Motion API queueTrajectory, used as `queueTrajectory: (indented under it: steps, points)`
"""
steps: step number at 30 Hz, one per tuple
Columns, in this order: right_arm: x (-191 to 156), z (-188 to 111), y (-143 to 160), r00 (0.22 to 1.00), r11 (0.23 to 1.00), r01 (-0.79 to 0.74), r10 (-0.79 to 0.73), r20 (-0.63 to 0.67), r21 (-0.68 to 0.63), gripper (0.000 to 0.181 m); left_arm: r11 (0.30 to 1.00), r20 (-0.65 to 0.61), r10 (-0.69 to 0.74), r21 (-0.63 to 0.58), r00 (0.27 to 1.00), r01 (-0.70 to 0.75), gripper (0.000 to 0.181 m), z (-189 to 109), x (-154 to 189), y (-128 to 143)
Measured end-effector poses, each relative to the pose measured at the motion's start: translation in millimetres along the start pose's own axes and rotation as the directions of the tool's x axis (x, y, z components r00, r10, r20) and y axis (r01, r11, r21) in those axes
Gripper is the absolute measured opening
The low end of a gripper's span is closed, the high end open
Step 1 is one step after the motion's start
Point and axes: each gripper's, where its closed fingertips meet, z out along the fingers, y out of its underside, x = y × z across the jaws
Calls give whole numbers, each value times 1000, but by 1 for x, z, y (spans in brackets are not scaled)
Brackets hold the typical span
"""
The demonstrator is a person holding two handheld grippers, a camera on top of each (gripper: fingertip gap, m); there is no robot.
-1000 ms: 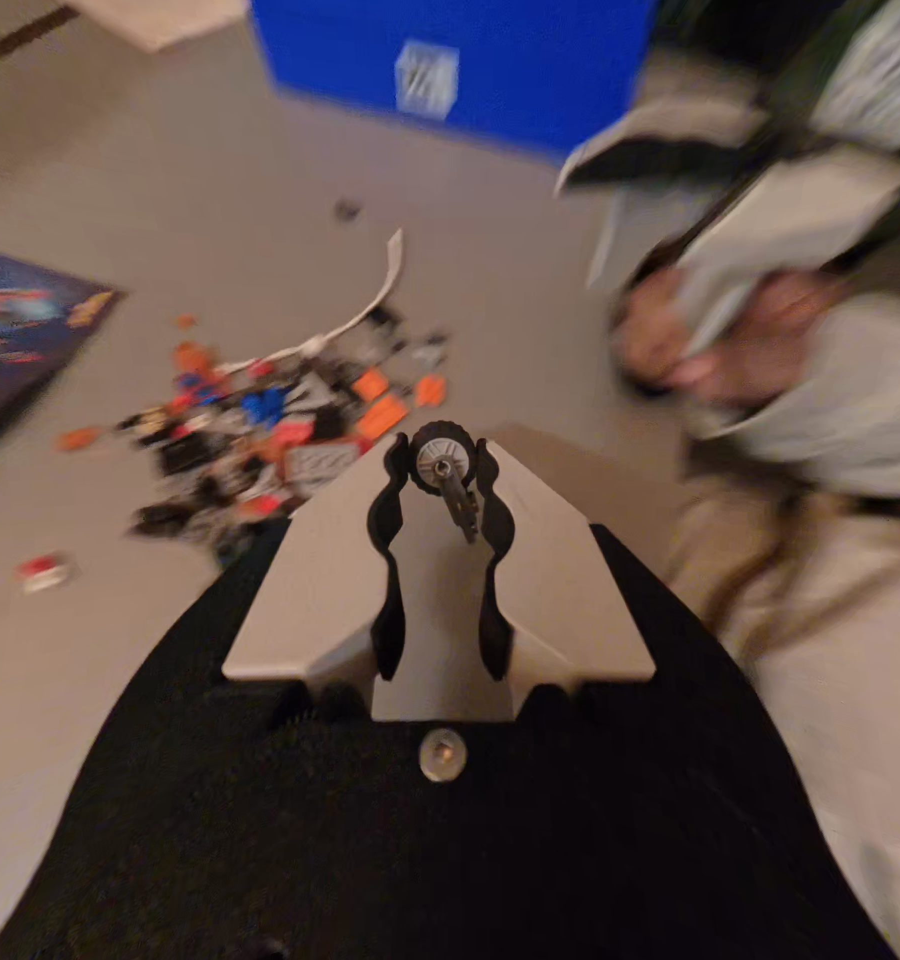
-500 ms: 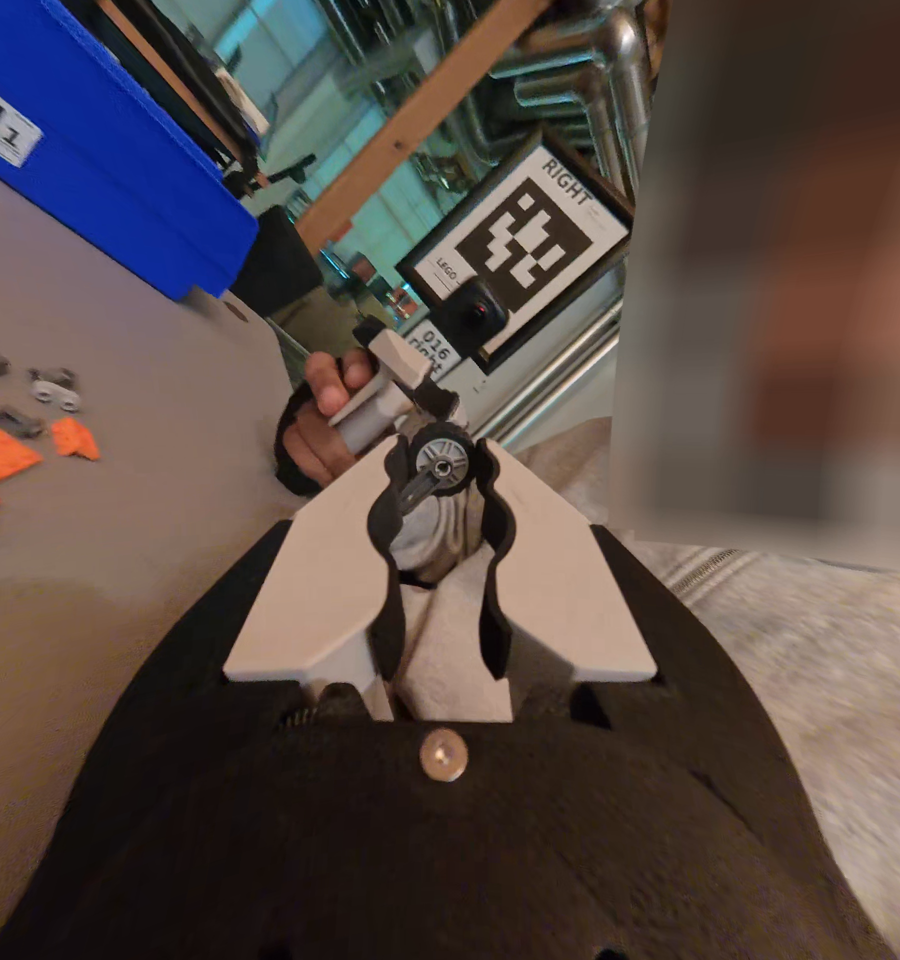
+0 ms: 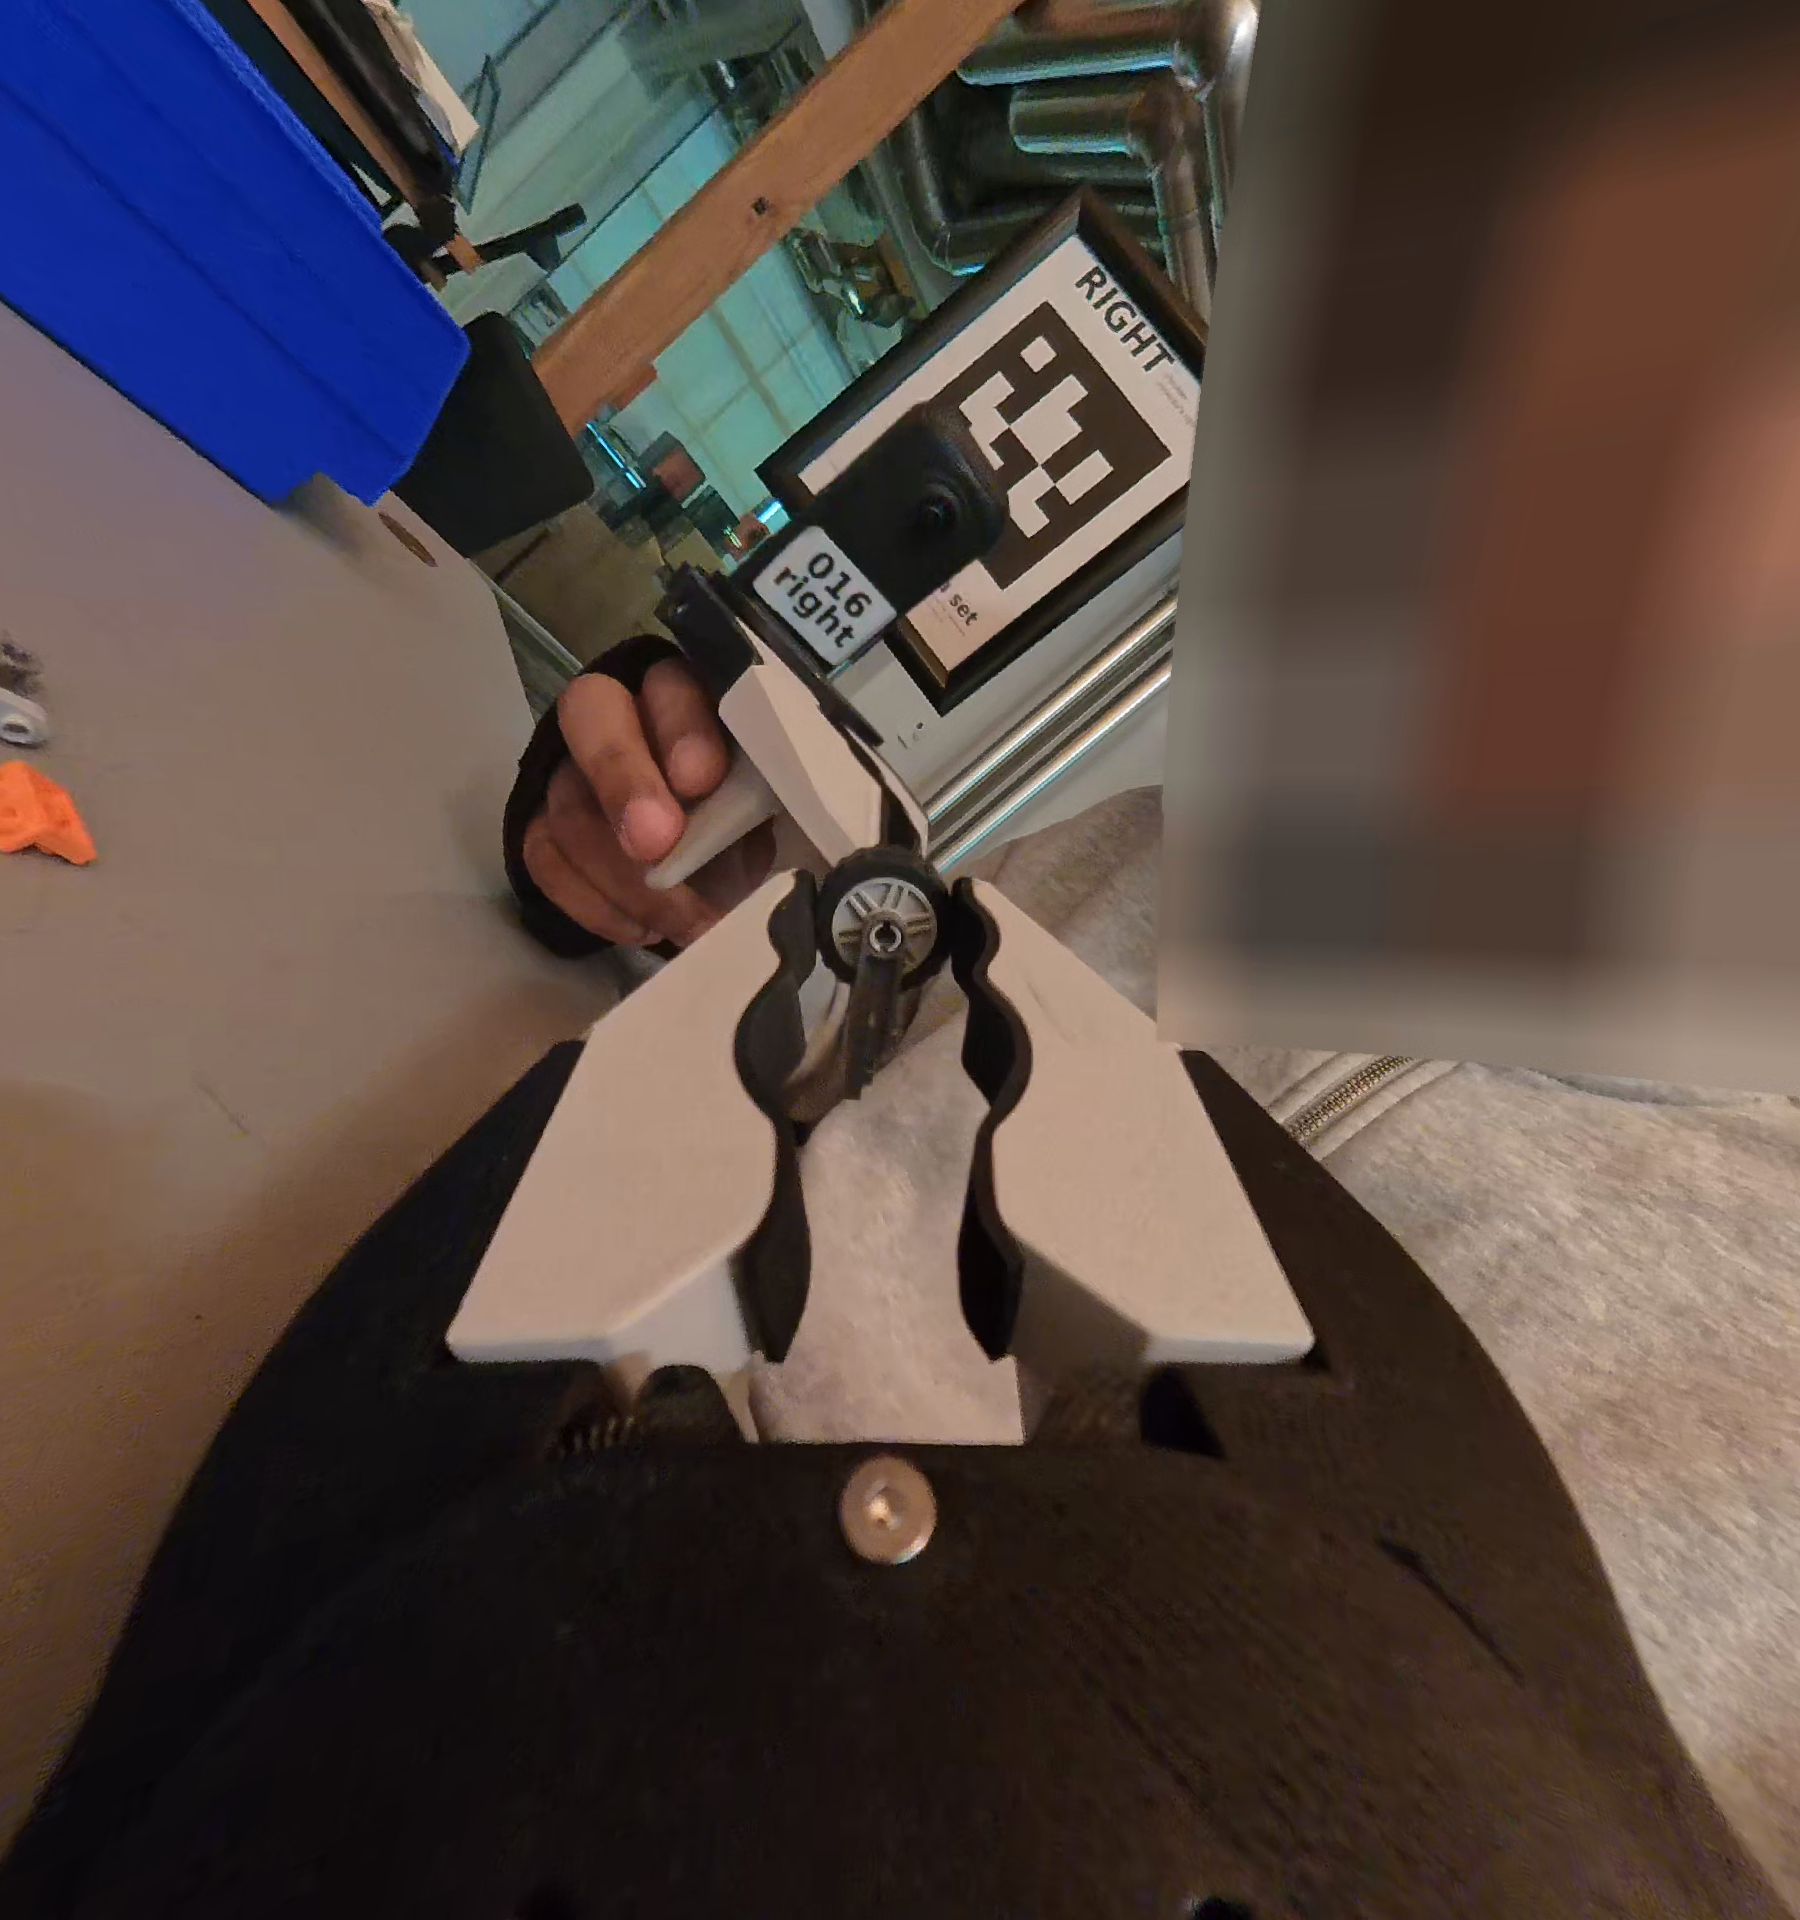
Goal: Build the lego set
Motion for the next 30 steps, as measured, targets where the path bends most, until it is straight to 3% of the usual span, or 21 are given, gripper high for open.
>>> queueTrajectory:
  steps: [12, 30]
  points:
    - [-4, -2, 3, 997, 999, -49, 50, 63, -23, 0, 999, -28, -29, -32, 999, 28, 24, 3, 3, 7]
    - [0, -1, 8, 980, 981, 180, -185, -74, -68, 0, 999, 26, -39, -21, 999, 40, 26, 2, -4, 8]
